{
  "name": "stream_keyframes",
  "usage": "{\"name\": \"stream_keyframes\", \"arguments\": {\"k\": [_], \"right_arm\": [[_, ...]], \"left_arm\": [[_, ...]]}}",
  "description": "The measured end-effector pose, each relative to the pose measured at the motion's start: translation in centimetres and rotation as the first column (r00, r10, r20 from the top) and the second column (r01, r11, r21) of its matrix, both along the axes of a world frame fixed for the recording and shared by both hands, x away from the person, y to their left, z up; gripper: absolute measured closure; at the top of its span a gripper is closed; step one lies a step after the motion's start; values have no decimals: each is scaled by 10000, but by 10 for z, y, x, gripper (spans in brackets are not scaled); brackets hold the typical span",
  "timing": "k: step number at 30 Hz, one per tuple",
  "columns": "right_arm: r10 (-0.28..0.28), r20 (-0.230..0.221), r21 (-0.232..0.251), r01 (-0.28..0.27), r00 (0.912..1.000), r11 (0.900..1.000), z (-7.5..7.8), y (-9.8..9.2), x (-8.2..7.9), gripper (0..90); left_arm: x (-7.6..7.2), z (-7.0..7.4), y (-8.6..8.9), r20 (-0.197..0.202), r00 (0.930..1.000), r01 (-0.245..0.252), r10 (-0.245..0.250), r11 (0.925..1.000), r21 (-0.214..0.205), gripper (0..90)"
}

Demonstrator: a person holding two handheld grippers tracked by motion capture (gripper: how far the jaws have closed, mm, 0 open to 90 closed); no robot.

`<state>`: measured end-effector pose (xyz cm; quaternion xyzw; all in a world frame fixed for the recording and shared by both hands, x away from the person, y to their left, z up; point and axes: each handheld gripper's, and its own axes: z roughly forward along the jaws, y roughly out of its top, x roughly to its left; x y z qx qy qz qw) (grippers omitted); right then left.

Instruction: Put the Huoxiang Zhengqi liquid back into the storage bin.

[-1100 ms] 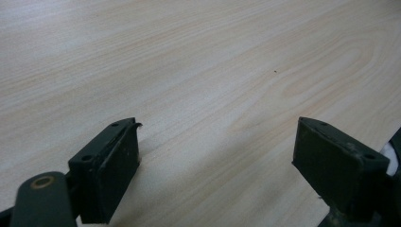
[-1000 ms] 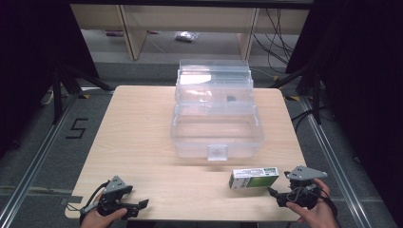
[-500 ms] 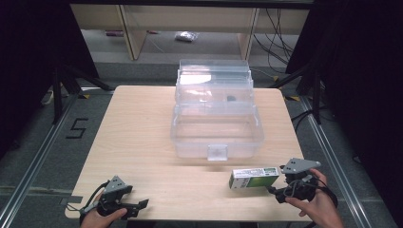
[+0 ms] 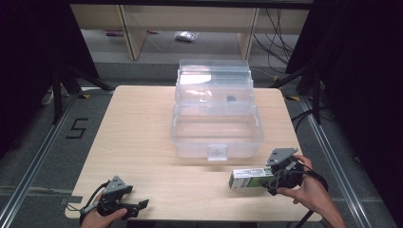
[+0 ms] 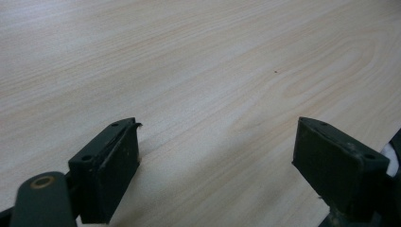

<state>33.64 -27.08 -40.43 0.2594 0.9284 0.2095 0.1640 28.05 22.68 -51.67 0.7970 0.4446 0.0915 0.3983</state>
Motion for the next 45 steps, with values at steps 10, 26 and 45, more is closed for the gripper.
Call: {"name": "stream_keyframes", "arguments": {"k": [10, 26, 45], "right_arm": [[762, -676, -452, -793, 9948, 9958, -5, 19, 16, 203], [1308, -1376, -909, -1440, 9818, 9854, -19, 29, 26, 270], [1989, -2399, -1551, -2397, 9502, 9584, -29, 39, 36, 475]], "left_arm": [[0, 0, 0, -33, 10000, 52, -52, 10000, 47, 148], [0, 0, 0, 47, 10000, 17, -17, 10000, -40, 148], [0, 0, 0, 42, 10000, 79, -79, 10000, -7, 148]]}}
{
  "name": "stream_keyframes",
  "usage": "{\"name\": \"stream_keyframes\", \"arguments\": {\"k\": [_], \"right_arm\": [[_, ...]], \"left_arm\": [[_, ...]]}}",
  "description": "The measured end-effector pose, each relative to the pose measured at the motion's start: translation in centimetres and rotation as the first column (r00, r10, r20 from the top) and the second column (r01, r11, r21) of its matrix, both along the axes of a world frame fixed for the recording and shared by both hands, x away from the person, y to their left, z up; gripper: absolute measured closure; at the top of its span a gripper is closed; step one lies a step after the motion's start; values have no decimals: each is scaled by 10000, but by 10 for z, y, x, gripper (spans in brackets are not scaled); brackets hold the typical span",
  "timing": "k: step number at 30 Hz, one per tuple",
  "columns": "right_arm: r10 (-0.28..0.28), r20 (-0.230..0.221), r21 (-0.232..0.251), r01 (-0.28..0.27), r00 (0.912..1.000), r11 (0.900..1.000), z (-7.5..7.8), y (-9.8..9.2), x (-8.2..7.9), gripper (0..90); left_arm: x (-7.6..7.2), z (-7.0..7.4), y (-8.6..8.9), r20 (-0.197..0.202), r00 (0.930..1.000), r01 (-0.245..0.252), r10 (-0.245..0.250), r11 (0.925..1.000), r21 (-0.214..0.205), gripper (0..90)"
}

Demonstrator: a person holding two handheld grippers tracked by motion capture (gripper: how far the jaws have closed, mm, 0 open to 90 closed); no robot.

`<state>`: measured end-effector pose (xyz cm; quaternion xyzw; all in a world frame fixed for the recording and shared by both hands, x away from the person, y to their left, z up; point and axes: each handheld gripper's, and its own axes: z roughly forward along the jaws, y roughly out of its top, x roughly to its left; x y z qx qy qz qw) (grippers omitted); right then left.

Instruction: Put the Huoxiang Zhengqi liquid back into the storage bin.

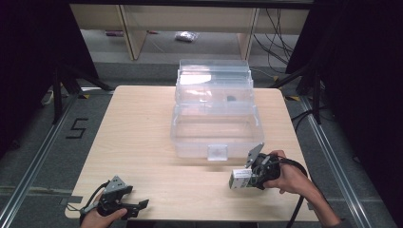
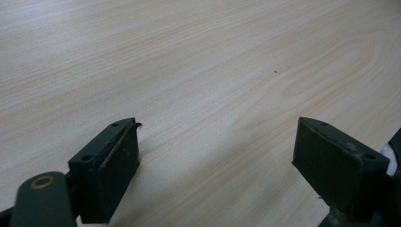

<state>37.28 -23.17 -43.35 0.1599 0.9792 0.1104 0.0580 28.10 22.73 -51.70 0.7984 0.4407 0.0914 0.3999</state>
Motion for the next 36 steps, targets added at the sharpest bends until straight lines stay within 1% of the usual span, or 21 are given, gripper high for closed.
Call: {"name": "stream_keyframes", "arguments": {"k": [2, 3, 4, 5, 7, 9, 11, 14, 16, 18, 20, 21, 23, 24, 25, 27, 28, 31, 32, 33, 36], "right_arm": [[300, -31, -55, -300, 9995, 9995, -1, 1, 2, 493], [330, -162, -234, -334, 9993, 9992, -2, 3, 2, 513], [516, -182, -338, -522, 9985, 9981, -2, 3, 3, 522], [674, -52, -599, -676, 9977, 9959, -2, 4, 5, 532], [811, -264, -696, -828, 9964, 9941, -1, 5, 6, 569], [710, -376, -746, -736, 9968, 9945, -1, 5, 6, 588], [1037, -424, -884, -1071, 9937, 9903, 1, 8, 8, 639], [1297, -369, -891, -1325, 9909, 9872, 1, 8, 10, 644], [1168, -389, -940, -1200, 9924, 9883, 1, 8, 8, 646], [1149, -505, -949, -1193, 9921, 9883, 2, 8, 7, 647], [1364, -367, -852, -1391, 9900, 9866, 4, 8, 8, 647], [1289, -377, -879, -1317, 9909, 9874, 6, 8, 8, 647], [1308, -327, -834, -1332, 9909, 9876, 11, 8, 8, 647], [1352, -290, -763, -1370, 9904, 9876, 14, 8, 8, 647], [1305, -261, -764, -1321, 9911, 9883, 17, 9, 9, 647], [1146, -255, -765, -1162, 9931, 9903, 21, 10, 8, 647], [1508, -167, -667, -1516, 9884, 9862, 23, 10, 11, 647], [1070, -324, -522, -1085, 9937, 9927, 28, 15, 10, 647], [1338, -176, -628, -1347, 9908, 9889, 31, 16, 13, 647], [1427, -254, -656, -1441, 9894, 9874, 34, 18, 14, 647], [1408, -255, -730, -1423, 9897, 9871, 39, 22, 16, 647]], "left_arm": [[1, 0, 1, 11, 10000, -50, 50, 9999, 149, 148], [-1, 0, -1, -16, 10000, -68, 68, 10000, -25, 148], [0, 0, 0, -12, 10000, -12, 12, 10000, 21, 148], [0, 0, 0, 28, 10000, 12, -12, 10000, -18, 148], [0, 0, 1, -6, 10000, -56, 56, 9998, 168, 148], [-1, 0, 0, -51, 10000, -55, 55, 10000, 21, 148], [0, 0, 0, -9, 10000, 11, -11, 10000, 24, 148], [0, 0, 0, -36, 10000, -10, 10, 10000, 14, 148], [0, 0, 0, 8, 10000, -11, 11, 10000, -25, 148], [0, 0, 1, 19, 10000, -47, 47, 9999, 133, 148], [0, 0, 1, 18, 10000, -3, 2, 9999, 152, 148], [0, 0, 0, -9, 10000, 9, -9, 10000, 2, 148], [0, 0, 1, 0, 10000, -58, 58, 9998, 170, 148], [0, 0, 0, -21, 10000, -31, 31, 10000, 31, 148], [0, 0, 1, 11, 10000, -35, 35, 9999, 158, 148], [0, 0, 0, -21, 10000, 7, -7, 10000, 22, 148], [0, 0, 0, -6, 10000, -44, 44, 10000, 8, 148], [0, 0, 0, -6, 10000, -41, 41, 10000, -11, 148], [0, 0, 0, -5, 10000, -31, 31, 10000, -25, 148], [0, 0, 1, -60, 10000, 66, -65, 9999, 144, 148], [0, 0, 0, -1, 10000, -18, 18, 10000, 4, 148]]}}
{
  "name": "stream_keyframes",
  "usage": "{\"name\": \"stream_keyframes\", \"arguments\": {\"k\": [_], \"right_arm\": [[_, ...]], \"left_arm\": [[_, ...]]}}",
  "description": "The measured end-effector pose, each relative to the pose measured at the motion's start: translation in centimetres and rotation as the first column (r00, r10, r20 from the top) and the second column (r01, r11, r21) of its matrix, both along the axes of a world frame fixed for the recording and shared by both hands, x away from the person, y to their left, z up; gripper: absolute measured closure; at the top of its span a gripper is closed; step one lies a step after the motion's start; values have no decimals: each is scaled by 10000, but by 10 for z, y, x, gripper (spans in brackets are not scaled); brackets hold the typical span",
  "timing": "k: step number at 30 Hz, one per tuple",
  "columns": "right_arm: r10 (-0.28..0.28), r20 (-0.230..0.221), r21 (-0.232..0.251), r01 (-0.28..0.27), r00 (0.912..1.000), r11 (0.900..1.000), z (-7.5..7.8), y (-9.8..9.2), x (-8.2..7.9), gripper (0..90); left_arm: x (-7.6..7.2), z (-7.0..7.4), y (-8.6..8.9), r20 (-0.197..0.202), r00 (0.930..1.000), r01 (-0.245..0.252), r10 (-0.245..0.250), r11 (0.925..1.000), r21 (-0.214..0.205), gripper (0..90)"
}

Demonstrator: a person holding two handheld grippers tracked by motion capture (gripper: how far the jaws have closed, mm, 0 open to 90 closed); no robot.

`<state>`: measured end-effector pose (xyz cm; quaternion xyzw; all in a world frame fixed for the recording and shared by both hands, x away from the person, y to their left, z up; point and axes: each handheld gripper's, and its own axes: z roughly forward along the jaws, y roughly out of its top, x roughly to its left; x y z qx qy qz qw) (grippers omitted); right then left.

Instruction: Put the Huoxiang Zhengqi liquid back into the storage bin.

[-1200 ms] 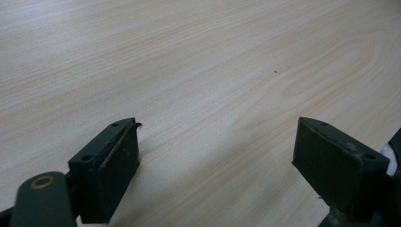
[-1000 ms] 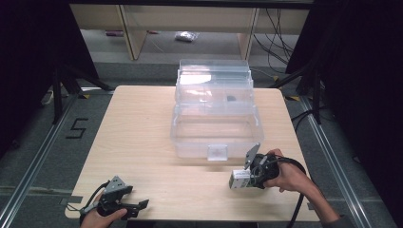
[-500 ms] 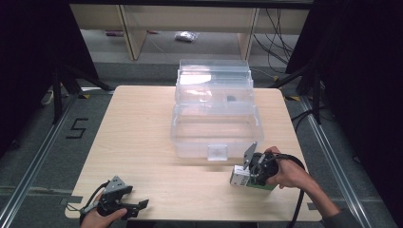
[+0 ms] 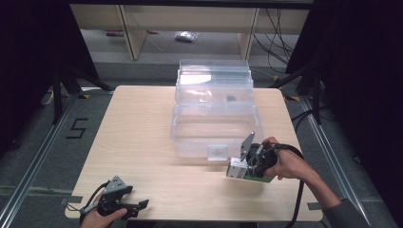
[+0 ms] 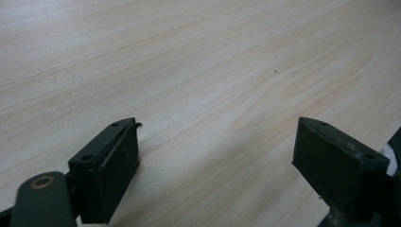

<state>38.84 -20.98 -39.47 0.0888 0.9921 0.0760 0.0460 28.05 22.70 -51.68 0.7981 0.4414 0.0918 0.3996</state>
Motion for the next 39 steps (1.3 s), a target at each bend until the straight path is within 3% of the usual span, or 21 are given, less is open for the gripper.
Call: {"name": "stream_keyframes", "arguments": {"k": [2, 9, 11, 13, 14, 18, 19, 22, 23, 26, 27, 31, 36, 39], "right_arm": [[308, 15, 75, -308, 9995, 9995, 4, 2, 3, 647], [262, -13, 288, -261, 9997, 9992, 21, 7, 7, 647], [495, 35, 376, -496, 9988, 9981, 27, 9, 10, 647], [143, -3, 351, -143, 9999, 9993, 32, 9, 9, 647], [611, 85, 423, -614, 9981, 9972, 36, 10, 13, 647], [331, 132, 431, -337, 9994, 9985, 47, 12, 15, 647], [583, 183, 477, -591, 9981, 9971, 50, 13, 17, 647], [283, 191, 470, -292, 9994, 9985, 59, 14, 19, 647], [664, 214, 530, -674, 9976, 9963, 61, 16, 23, 647], [478, 104, 535, -483, 9988, 9974, 66, 16, 23, 647], [722, 211, 576, -733, 9972, 9956, 68, 17, 27, 647], [328, 226, 516, -340, 9992, 9981, 79, 20, 31, 648], [593, 368, 719, -618, 9976, 9955, 89, 21, 43, 647], [268, 485, 631, -298, 9985, 9976, 98, 21, 53, 648]], "left_arm": [[0, 0, 0, -48, 10000, -58, 58, 10000, -36, 148], [1, 0, 1, 2, 10000, -46, 46, 9999, 123, 148], [0, 0, 0, -51, 10000, -77, 77, 10000, -49, 148], [0, 0, 0, -13, 10000, -10, 10, 10000, -22, 148], [1, 0, 1, -17, 10000, -54, 54, 10000, -38, 148], [0, 0, 0, 6, 10000, -16, 16, 10000, -34, 148], [0, 0, 0, -38, 10000, -86, 86, 10000, -45, 148], [0, 0, 0, -3, 10000, -5, 5, 10000, -14, 148], [0, 0, 0, -1, 10000, 30, -30, 10000, -21, 148], [1, 0, 1, -1, 10000, -17, 17, 9999, 133, 148], [0, 0, 0, -24, 10000, -29, 29, 10000, -37, 148], [1, 0, 1, -6, 10000, -26, 26, 9999, 138, 149], [0, -1, 0, -29, 10000, -4, 4, 10000, -15, 148], [1, 0, 1, -3, 10000, 29, -29, 9999, 150, 148]]}}
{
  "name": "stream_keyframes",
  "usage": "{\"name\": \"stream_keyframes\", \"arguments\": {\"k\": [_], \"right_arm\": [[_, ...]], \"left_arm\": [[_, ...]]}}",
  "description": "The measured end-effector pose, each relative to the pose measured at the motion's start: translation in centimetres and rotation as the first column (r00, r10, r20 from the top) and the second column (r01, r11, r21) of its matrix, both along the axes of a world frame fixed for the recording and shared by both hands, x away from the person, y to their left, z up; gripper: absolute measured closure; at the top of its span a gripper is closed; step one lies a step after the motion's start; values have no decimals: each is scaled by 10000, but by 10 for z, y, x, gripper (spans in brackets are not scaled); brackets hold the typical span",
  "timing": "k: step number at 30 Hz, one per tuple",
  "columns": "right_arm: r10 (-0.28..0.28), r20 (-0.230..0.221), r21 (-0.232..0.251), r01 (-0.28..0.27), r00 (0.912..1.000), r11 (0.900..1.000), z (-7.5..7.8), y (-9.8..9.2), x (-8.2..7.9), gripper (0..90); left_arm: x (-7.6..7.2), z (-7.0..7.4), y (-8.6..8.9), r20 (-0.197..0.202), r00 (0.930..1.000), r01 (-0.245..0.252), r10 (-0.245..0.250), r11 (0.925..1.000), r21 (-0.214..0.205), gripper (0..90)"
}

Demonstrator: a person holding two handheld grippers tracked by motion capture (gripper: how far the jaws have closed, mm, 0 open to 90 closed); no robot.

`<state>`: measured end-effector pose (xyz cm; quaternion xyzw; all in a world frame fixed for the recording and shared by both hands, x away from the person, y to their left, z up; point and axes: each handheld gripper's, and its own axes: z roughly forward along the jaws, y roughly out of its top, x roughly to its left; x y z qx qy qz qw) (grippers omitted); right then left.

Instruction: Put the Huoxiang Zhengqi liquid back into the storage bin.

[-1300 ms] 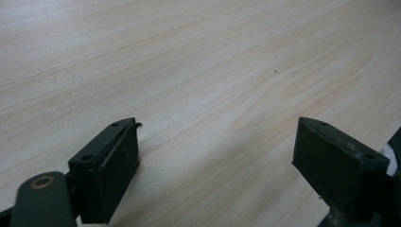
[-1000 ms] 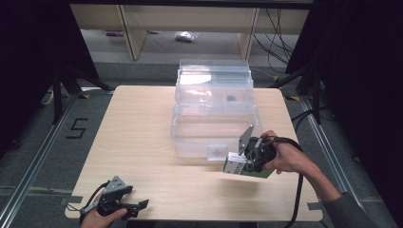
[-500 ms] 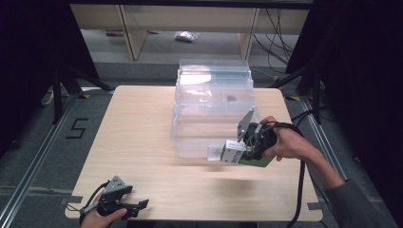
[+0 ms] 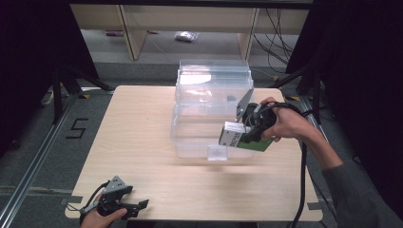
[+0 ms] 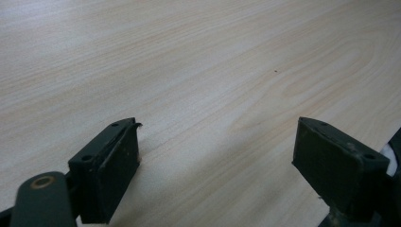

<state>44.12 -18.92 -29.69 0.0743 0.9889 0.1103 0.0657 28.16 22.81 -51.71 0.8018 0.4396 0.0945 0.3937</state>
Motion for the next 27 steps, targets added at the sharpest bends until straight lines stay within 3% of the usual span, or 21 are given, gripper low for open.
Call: {"name": "stream_keyframes", "arguments": {"k": [1, 2, 3, 6, 8, 14, 18, 20, 27], "right_arm": [[-118, -18, -35, 118, 9999, 9999, 2, 0, 2, 648], [-187, -19, -54, 187, 9998, 9998, 4, 0, 4, 648], [76, 31, -17, -76, 10000, 10000, 5, 0, 9, 648], [-237, -81, 36, 238, 9997, 9997, 9, 0, 16, 647], [-10, -113, 15, 10, 9999, 10000, 9, 1, 23, 647], [-199, 29, 5, 199, 9998, 9998, 10, 1, 39, 648], [-227, -19, -188, 227, 9997, 9996, 3, 0, 49, 648], [-247, -29, -234, 247, 9997, 9994, -2, 1, 54, 648], [-264, -157, -493, 256, 9995, 9985, -22, 9, 68, 647]], "left_arm": [[-1, 0, -1, -23, 10000, 6, -7, 9999, -163, 148], [0, -1, 0, 15, 10000, -53, 53, 10000, -21, 148], [0, 0, 1, -52, 10000, 53, -54, 10000, -19, 148], [-1, 0, -1, -13, 10000, -21, 21, 9998, -179, 148], [0, 0, 0, -34, 9999, -102, 101, 9999, -65, 148], [-1, 0, 0, -27, 10000, -62, 62, 9998, -199, 148], [0, 0, 0, -14, 10000, -34, 34, 10000, -57, 148], [-1, 0, -1, -26, 10000, -69, 68, 9997, -227, 148], [-1, 0, 0, -46, 10000, -56, 55, 9997, -246, 148]]}}
